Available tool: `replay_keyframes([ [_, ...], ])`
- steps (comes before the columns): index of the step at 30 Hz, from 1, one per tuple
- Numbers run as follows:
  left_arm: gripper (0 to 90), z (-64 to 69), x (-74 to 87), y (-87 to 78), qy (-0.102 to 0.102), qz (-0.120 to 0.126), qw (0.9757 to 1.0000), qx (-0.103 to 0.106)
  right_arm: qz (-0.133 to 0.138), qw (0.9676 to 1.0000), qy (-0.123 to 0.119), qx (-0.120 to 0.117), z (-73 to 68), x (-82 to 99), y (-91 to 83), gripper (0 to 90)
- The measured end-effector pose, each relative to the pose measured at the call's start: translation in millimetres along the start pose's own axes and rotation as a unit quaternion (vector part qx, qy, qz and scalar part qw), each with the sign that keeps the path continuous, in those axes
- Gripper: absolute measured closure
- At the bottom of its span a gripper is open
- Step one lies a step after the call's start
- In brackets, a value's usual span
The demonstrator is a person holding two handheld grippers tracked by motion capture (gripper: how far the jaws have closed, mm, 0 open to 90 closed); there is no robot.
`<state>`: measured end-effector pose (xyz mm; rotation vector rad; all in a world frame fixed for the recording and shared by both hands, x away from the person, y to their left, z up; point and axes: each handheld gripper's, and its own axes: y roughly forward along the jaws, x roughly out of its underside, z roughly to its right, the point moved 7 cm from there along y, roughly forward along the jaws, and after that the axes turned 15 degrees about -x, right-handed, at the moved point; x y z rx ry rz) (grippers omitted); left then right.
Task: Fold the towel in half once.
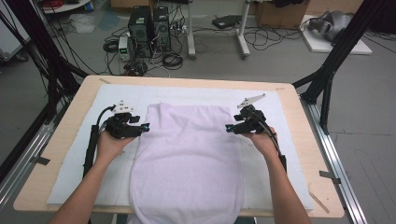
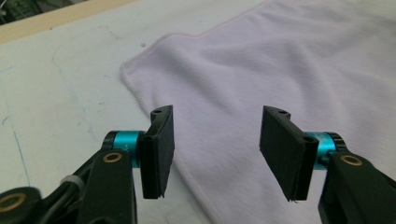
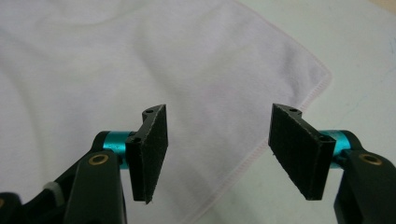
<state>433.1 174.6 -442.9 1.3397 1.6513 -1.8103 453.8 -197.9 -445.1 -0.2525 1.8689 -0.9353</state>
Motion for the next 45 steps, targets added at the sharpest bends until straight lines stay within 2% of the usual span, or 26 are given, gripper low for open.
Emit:
replay_keyframes([
  [1,47.4,-3.3,2.4,9.9,-0.008,-0.006,0.9999,-0.01,-0.002,1.0,0.0,0.009,5.2,0.4,3.4,39.5],
  [3,49.0,-7.7,9.6,24.4,-0.006,-0.025,0.9994,-0.024,-0.013,0.9996,0.006,0.022,15.7,2.8,10.2,39.9],
  [4,49.9,-8.6,12.7,29.4,-0.008,-0.034,0.999,-0.027,-0.015,0.9992,0.016,0.033,22.3,4.5,13.4,40.9],
  [6,50.4,-11.8,21.4,41.5,-0.015,-0.057,0.9977,-0.035,-0.014,0.9988,0.027,0.038,29.7,6.7,17.7,42.3],
  [8,52.2,-12.4,26.1,48.2,-0.02,-0.064,0.997,-0.037,-0.019,0.9982,0.031,0.047,35.7,9.2,22.6,43.8],
  [9,52.5,-12.4,25.3,48.9,-0.022,-0.058,0.9973,-0.039,-0.021,0.9979,0.034,0.051,38.1,10.8,26.2,44.4],
  [12,64.5,-9.4,23.8,50.3,-0.014,-0.05,0.9979,-0.038,-0.029,0.9976,0.041,0.046,39.5,14.8,35.6,50.8],
  [14,72.7,-6.6,22.9,50.6,-0.01,-0.047,0.9983,-0.034,-0.02,0.9981,0.043,0.039,37.5,13.7,37.2,60.2],
  [16,79.4,-3.9,22.6,50.3,-0.006,-0.046,0.9985,-0.028,-0.021,0.9988,0.031,0.031,32.8,12.4,39.3,73.6],
  [18,83.6,-2.7,22.4,49.6,-0.002,-0.048,0.9985,-0.027,-0.022,0.9992,0.026,0.022,29.3,11.9,40.5,81.3],
  [21,84.2,-2.3,21.8,47.6,0.01,-0.05,0.9982,-0.031,-0.017,0.9991,0.034,0.016,29.8,12.1,39.7,83.1],
  [22,84.2,-2.3,20.8,46.3,0.019,-0.051,0.998,-0.031,-0.019,0.9991,0.033,0.017,29.6,12.2,39.0,83.8],
  [24,84.4,-3.8,15.9,41.5,0.013,-0.035,0.9988,-0.03,-0.02,0.9992,0.032,0.017,29.5,12.2,36.4,84.7],
  [28,84.7,-11.8,6.7,30.8,-0.006,-0.013,0.9996,-0.025,0.012,0.9992,0.035,0.01,30.5,8.4,21.7,85.1],
  [30,84.8,-13.1,2.4,24.4,-0.011,-0.001,0.9997,-0.02,0.031,0.9989,0.034,0.005,29.7,6.3,12.1,85.2],
  [34,85.0,-13.3,-6.0,10.7,-0.014,0.021,0.9996,-0.011,0.048,0.9985,0.027,-0.001,23.2,3.1,-3.0,85.2],
  [38,84.9,-12.3,-7.2,-7.8,-0.017,0.03,0.9994,0.008,0.064,0.9978,0.008,-0.017,7.9,-0.2,-17.5,84.9],
  [42,84.9,-3.6,-0.7,-34.8,0.002,0.052,0.9984,0.023,0.071,0.9971,-0.014,-0.024,-16.3,9.6,-34.8,84.9],
  [45,84.9,8.0,16.0,-56.0,0.027,0.053,0.9976,0.036,0.073,0.9963,-0.027,-0.036,-37.3,22.3,-41.4,84.1],
])
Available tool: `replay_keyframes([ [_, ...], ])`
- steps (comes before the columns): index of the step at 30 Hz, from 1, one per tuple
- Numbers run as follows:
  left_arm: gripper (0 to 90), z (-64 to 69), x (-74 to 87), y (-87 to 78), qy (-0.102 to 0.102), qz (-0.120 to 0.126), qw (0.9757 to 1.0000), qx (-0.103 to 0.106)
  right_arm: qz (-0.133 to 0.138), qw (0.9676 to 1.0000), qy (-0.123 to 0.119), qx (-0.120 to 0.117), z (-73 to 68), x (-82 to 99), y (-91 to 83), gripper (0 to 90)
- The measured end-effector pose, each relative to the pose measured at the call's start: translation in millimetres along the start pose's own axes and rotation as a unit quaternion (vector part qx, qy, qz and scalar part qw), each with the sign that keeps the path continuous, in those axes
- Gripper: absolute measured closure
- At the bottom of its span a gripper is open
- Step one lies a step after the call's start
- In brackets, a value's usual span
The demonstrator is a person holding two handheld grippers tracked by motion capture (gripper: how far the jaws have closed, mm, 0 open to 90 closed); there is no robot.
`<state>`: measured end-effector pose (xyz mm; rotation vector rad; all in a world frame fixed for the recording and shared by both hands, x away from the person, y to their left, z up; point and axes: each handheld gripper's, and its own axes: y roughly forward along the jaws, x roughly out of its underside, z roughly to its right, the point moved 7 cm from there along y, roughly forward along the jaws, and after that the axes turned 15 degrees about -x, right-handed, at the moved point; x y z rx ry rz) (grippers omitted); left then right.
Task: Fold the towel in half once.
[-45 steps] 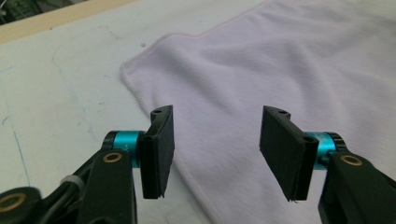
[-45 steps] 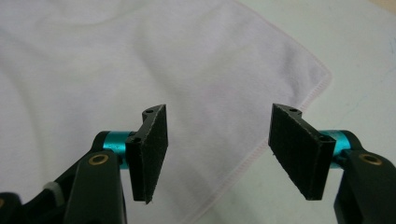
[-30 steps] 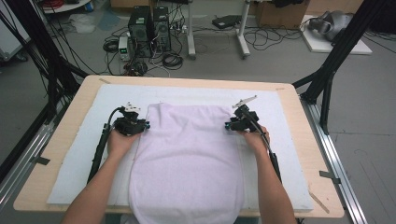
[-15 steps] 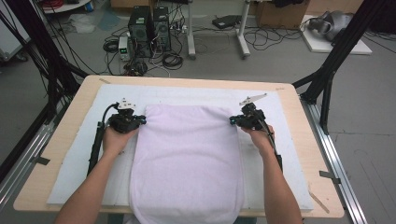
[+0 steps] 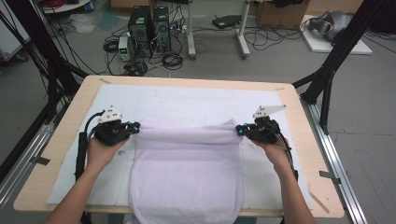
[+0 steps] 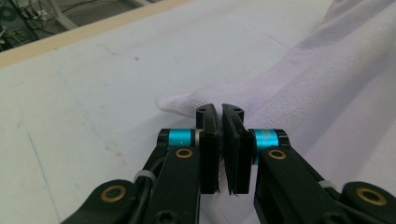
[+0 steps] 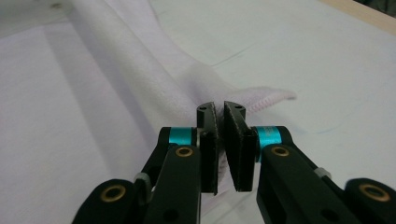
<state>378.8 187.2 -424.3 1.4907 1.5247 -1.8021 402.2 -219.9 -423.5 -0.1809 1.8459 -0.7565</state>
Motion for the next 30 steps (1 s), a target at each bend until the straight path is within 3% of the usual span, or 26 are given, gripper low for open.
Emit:
replay_keyframes([
  [2,84.9,8.0,11.6,-10.0,0.013,-0.007,0.9999,0.008,0.011,0.9998,-0.009,-0.015,-17.2,10.5,-2.2,82.2],
  [4,84.0,18.1,27.9,-20.7,0.02,-0.019,0.9993,0.026,-0.004,0.9997,-0.016,-0.02,-30.0,24.5,-2.2,77.7],
  [6,73.7,22.3,36.7,-26.8,0.024,-0.025,0.9988,0.035,-0.002,0.9997,-0.009,-0.025,-38.9,35.6,-4.1,70.5],
  [8,62.6,20.4,38.0,-28.6,0.008,-0.028,0.9989,0.038,-0.01,0.9998,-0.007,-0.015,-38.7,39.6,-5.9,61.2],
  [12,54.3,8.0,27.1,-17.3,-0.021,-0.016,0.9995,0.018,-0.005,0.9999,0.011,-0.011,-25.7,34.0,-6.4,52.0],
  [15,53.3,4.7,24.0,2.2,-0.007,-0.028,0.9996,0.001,-0.011,0.9998,0.015,-0.008,-14.5,25.8,4.3,47.6],
  [18,52.9,4.1,25.6,26.8,-0.009,-0.05,0.9987,-0.002,-0.03,0.9992,0.025,-0.006,-3.0,19.6,22.6,45.3],
  [22,53.0,1.3,32.8,51.8,-0.015,-0.081,0.9966,-0.01,-0.05,0.9979,0.04,0.006,14.1,21.0,41.5,45.2],
  [26,53.6,0.2,39.6,62.6,-0.017,-0.104,0.9944,-0.01,-0.066,0.996,0.06,0.011,25.8,27.5,51.9,46.6],
  [28,55.9,0.6,39.5,63.0,-0.016,-0.1,0.9948,-0.01,-0.071,0.995,0.07,0.008,29.7,31.6,56.4,49.4],
  [30,63.5,2.9,38.9,62.0,-0.006,-0.097,0.9953,-0.001,-0.075,0.9949,0.062,0.025,30.0,33.9,57.3,57.2],
])
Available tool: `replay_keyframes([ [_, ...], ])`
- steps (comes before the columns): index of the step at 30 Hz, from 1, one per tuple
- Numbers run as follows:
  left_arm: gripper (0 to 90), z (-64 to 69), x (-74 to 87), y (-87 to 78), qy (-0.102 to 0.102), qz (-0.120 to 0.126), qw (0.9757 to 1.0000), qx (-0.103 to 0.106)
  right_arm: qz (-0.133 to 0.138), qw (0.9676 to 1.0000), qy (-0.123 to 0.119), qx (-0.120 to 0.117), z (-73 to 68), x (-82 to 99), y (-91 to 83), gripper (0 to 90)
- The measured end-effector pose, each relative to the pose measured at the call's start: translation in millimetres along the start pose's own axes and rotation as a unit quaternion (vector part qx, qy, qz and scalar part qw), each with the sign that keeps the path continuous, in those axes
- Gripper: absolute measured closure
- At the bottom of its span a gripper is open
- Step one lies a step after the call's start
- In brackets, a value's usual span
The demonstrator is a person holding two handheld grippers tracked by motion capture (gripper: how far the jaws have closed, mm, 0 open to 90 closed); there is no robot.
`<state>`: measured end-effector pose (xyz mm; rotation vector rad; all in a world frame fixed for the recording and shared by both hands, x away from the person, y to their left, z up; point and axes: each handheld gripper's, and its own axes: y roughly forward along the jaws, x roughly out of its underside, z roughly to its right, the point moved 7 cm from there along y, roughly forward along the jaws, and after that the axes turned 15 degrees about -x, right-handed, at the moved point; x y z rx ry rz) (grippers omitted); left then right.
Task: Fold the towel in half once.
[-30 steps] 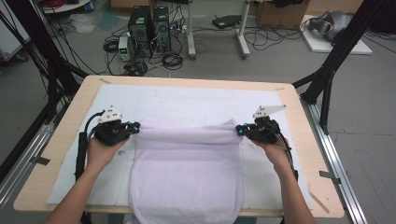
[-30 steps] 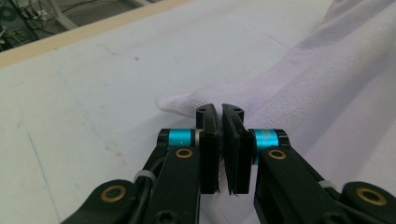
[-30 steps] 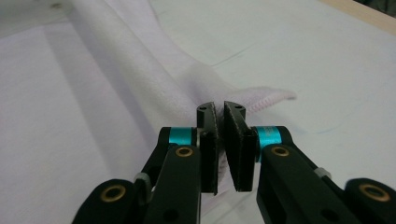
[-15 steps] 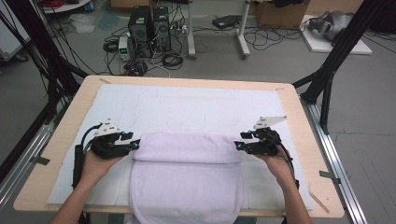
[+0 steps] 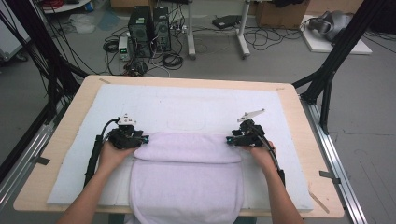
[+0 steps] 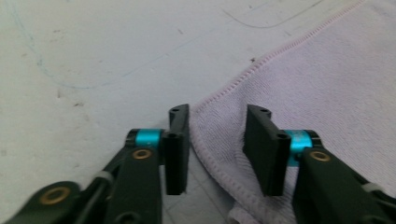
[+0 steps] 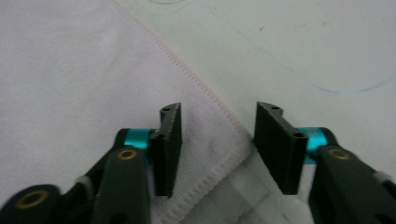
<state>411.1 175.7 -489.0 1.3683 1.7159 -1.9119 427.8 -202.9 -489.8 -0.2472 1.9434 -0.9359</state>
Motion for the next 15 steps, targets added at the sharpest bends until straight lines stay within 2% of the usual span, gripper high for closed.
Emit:
replay_keyframes([
  [1,69.3,0.6,-0.4,-0.6,0.003,0.001,1.0,0.002,-0.002,1.0,-0.006,0.006,-0.4,0.3,-0.2,62.3],
  [3,78.2,1.3,-1.7,-1.1,0.0,0.005,0.9999,0.01,-0.005,0.9999,-0.01,-0.009,-4.3,0.3,0.1,76.7],
  [4,81.7,0.7,-2.4,-1.7,0.001,0.006,0.9999,0.009,-0.008,0.9998,-0.013,-0.01,-6.2,0.3,0.6,80.5],
  [6,87.0,-1.6,-3.8,-4.1,0.005,0.01,0.9999,-0.001,-0.015,0.9995,-0.021,-0.018,-11.1,-0.2,1.6,81.8],
  [8,87.2,-5.4,-5.6,-9.9,-0.008,0.019,0.9998,0.002,-0.009,0.9994,-0.024,-0.022,-13.1,-1.6,-0.6,82.2],
  [12,87.7,-10.4,-12.6,-23.1,-0.027,0.048,0.9984,0.007,0.032,0.9984,-0.035,-0.031,-21.3,-11.1,-17.6,82.9],
  [15,87.7,-14.8,-11.0,-22.7,-0.032,0.043,0.9985,0.0,0.044,0.9975,-0.047,-0.031,-27.3,-16.9,-29.1,82.9],
])
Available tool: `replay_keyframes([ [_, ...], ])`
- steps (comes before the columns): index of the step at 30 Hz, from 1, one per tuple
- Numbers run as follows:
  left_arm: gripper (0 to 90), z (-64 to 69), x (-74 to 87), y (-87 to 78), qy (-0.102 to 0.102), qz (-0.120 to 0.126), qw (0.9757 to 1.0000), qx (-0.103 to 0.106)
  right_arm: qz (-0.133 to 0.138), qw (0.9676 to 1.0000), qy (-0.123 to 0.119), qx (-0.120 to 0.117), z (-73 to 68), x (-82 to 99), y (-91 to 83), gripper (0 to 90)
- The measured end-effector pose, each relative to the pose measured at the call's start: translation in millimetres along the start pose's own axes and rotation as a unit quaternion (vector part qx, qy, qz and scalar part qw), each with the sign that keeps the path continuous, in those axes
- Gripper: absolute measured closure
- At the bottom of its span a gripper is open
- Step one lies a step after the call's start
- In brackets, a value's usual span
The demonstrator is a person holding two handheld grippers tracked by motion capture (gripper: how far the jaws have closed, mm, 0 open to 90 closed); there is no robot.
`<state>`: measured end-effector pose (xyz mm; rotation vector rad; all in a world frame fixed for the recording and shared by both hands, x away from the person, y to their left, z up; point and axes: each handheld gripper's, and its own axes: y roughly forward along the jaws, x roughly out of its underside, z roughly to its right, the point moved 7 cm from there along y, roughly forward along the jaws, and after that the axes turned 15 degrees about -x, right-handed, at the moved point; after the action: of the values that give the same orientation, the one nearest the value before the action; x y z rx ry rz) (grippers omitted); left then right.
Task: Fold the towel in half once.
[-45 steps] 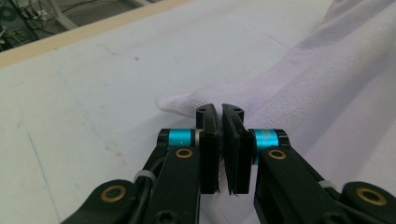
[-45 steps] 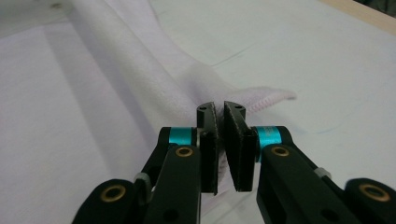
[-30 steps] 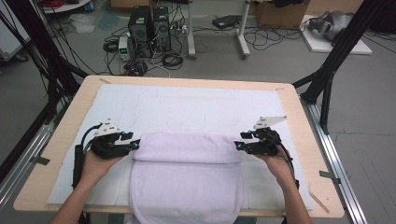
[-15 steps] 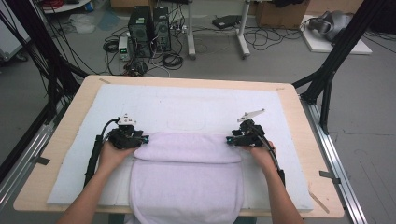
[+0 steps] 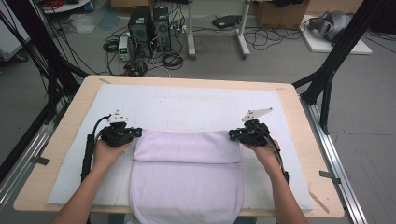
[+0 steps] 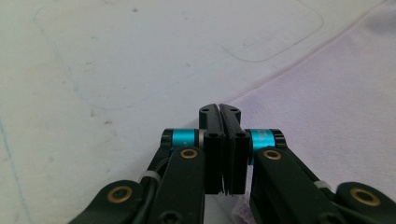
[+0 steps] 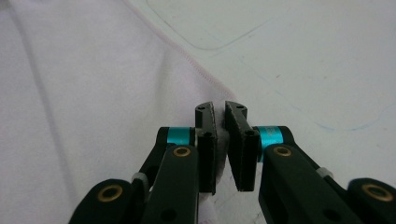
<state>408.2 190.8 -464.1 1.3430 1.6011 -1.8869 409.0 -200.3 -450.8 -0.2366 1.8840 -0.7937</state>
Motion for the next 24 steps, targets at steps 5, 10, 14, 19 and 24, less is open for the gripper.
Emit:
replay_keyframes([
  [5,87.9,2.5,-6.3,-10.8,-0.004,0.023,0.9997,0.003,0.011,0.9998,-0.015,-0.003,-9.4,-4.1,-9.5,82.8],
  [10,87.9,12.6,-11.0,-40.8,0.007,0.053,0.9984,0.019,0.022,0.9991,-0.035,-0.012,-25.9,-5.3,-20.6,82.3],
  [14,87.9,23.5,-4.5,-77.1,0.023,0.078,0.9962,0.03,0.028,0.9972,-0.068,-0.014,-51.6,-1.8,-34.9,82.3],
  [19,88.0,36.8,20.6,-119.7,0.054,0.075,0.9943,0.053,0.048,0.9947,-0.086,-0.03,-88.5,17.2,-53.9,82.0],
  [24,70.2,42.0,37.3,-141.3,0.054,0.064,0.9925,0.089,0.052,0.9928,-0.086,-0.066,-117.0,39.4,-68.0,70.9],
])
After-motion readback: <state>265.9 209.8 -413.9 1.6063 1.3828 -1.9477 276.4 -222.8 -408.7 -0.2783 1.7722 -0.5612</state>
